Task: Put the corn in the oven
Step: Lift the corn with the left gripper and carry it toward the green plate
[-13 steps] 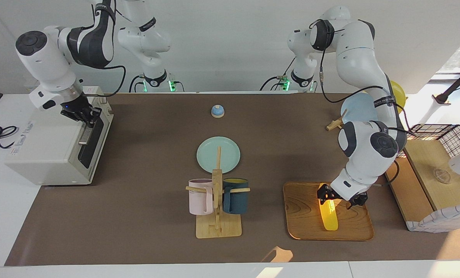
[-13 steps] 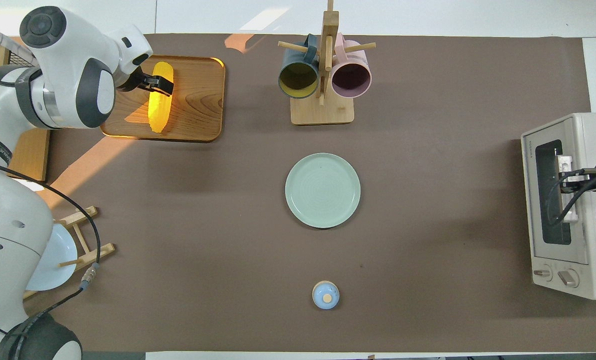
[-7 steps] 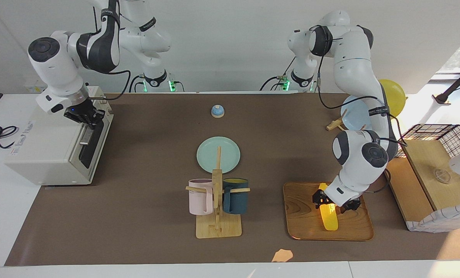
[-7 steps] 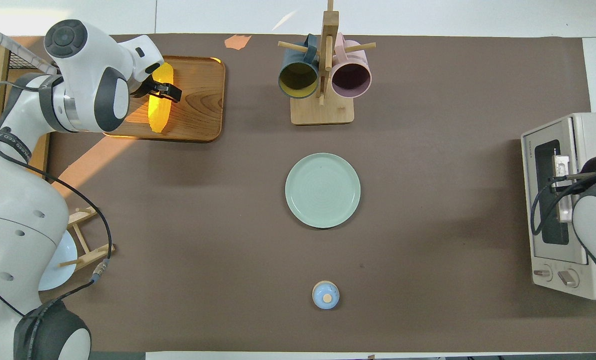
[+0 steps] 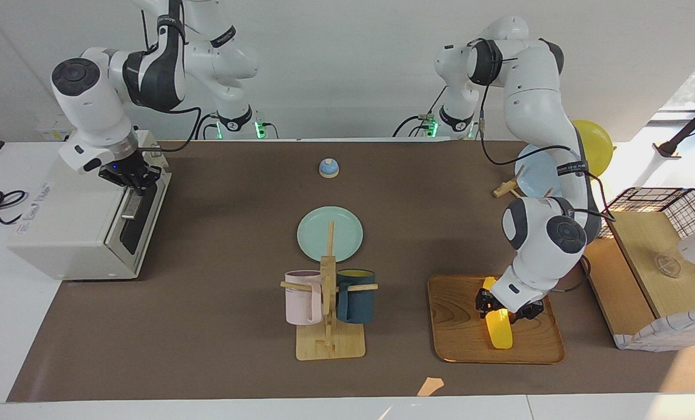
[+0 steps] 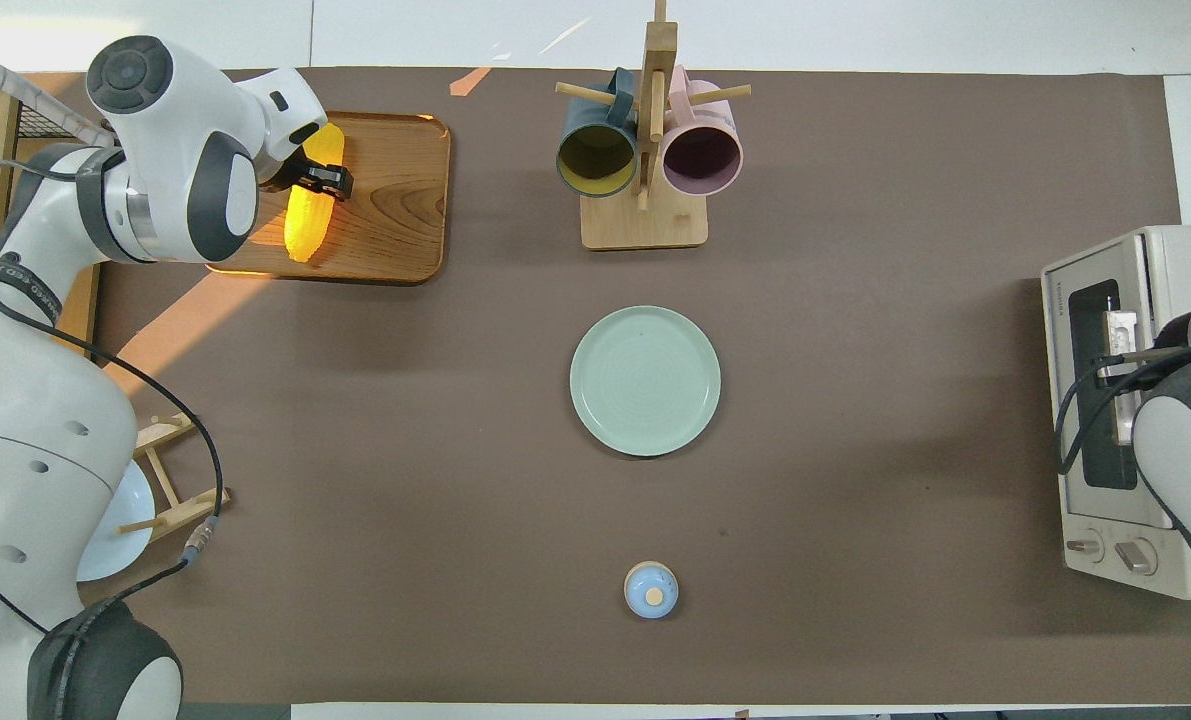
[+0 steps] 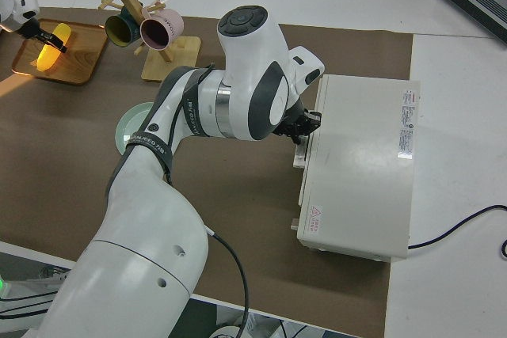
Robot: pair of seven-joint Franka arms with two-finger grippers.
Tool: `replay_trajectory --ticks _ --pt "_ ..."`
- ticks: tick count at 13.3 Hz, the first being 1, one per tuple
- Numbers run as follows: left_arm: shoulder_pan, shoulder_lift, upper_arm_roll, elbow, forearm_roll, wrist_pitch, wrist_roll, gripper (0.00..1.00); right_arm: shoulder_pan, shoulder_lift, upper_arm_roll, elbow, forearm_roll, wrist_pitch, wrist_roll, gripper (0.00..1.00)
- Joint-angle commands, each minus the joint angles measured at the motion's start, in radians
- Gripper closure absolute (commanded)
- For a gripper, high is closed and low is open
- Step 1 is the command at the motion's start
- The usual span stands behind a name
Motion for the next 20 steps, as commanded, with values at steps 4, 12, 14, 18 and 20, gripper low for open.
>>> replay_trajectory --ticks 4,12,14,18,20 --pt "-0.030 -0.114 0.014 0.013 -0.104 -0.168 -0.003 1.00 0.027 -0.002 0.005 -0.083 -0.008 0.069 0.009 1.00" --pt "-0.138 -0.315 0.011 -0.030 -0.120 -0.391 -0.253 1.00 0.128 0.118 0.008 -0.130 0.064 0.266 0.133 1.00" --pt "-0.189 -0.361 0.011 -0.084 -0.120 -0.390 -0.311 1.00 0.127 0.112 0.008 -0.205 0.064 0.379 0.132 1.00" --pt "-0.276 -0.441 0.011 -0.222 -0.120 -0.367 -0.411 1.00 0.127 0.140 0.008 -0.258 0.107 0.478 0.133 1.00" --pt "-0.328 -0.474 0.011 -0.297 -0.120 -0.315 -0.476 1.00 0.130 0.146 0.008 -0.258 0.143 0.479 0.135 1.00"
